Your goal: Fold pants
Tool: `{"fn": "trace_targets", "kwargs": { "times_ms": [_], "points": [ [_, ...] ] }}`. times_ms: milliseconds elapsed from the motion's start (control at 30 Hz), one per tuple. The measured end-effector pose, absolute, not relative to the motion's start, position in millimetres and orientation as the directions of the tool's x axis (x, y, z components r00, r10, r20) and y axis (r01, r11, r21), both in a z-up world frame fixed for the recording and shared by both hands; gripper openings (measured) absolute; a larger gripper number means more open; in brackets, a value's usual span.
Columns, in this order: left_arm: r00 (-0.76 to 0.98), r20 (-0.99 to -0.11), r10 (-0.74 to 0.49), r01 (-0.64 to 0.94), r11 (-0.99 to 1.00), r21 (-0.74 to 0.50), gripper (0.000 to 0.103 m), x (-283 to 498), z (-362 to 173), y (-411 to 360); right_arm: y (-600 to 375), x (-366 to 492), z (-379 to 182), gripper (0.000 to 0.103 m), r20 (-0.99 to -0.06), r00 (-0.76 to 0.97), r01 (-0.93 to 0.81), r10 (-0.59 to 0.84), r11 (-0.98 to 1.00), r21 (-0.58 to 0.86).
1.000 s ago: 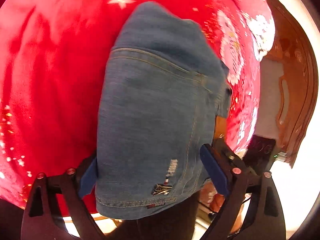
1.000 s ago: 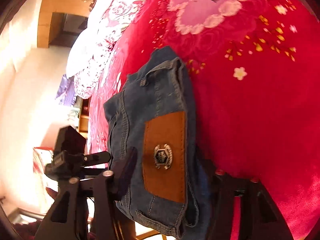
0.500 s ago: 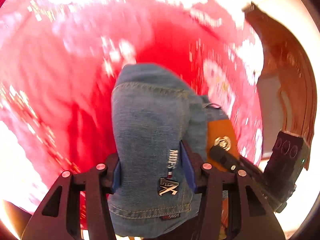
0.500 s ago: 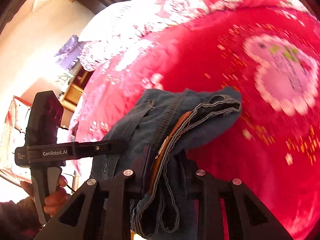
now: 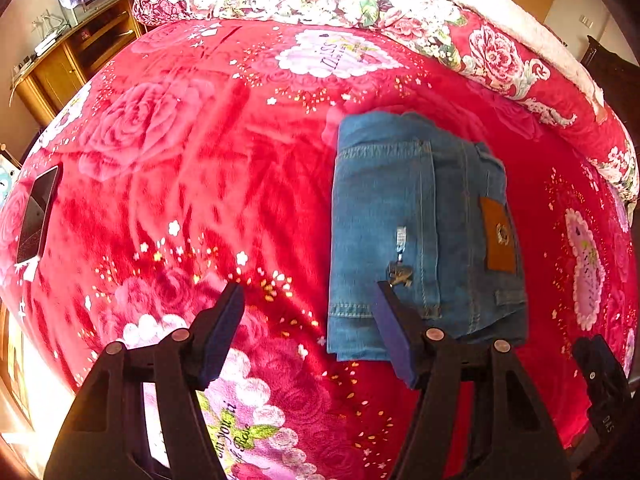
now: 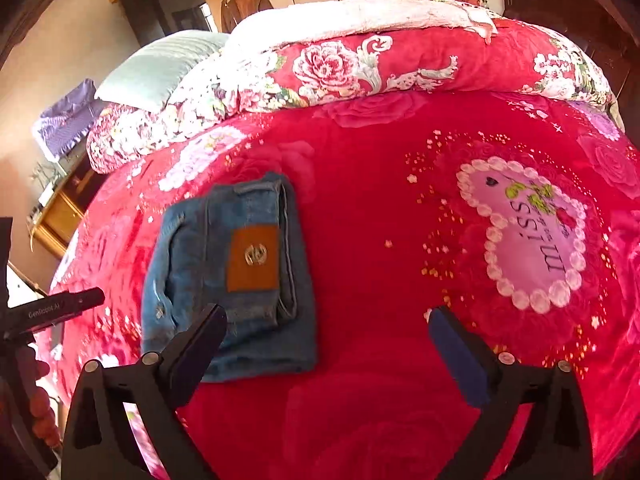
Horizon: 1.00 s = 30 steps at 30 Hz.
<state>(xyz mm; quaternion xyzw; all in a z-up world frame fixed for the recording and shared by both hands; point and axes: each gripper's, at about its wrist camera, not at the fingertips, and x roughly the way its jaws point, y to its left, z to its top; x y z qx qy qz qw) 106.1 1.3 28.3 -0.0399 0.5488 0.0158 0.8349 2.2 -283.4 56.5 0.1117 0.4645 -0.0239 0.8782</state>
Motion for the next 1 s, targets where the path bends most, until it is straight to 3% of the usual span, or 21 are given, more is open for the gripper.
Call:
{"fn": "trace_targets", "kwargs": {
  "times_ms": [100, 267, 433, 700, 1000],
  "points": [
    [0.411, -0.912, 0.01, -0.061, 0.998, -0.016, 0.065, 89, 12, -13, -275, -13, 39, 0.103, -0.841, 0.541, 0.149, 0.014, 0.982, 0.113],
    [0.349, -0.935, -0.059, 0.057, 0.998, -0.042, 0.065, 82, -1, -43, -270, -25, 56, 0.103, -0.819, 0.573, 0.16, -0.031, 0.984, 0.075],
    [0.383, -0.922, 0.057, 0.087, 0.991, 0.097, 0.065, 74, 7, -56, -267, -25, 60, 0.103, -0.828, 0.558, 0.164, -0.06, 0.986, 0.039],
    [0.511, -0.855, 0.085, 0.04, 0.992, 0.123, 0.065, 61, 32, -52, -269, -36, 62, 0.103, -0.815, 0.577, 0.161, -0.05, 0.986, 0.053],
    [0.483, -0.876, 0.01, 0.079, 0.995, 0.055, 0.065, 51, 42, -53, -276, -53, 60, 0.103, -0.794, 0.603, 0.182, -0.073, 0.982, 0.048]
  ]
}}
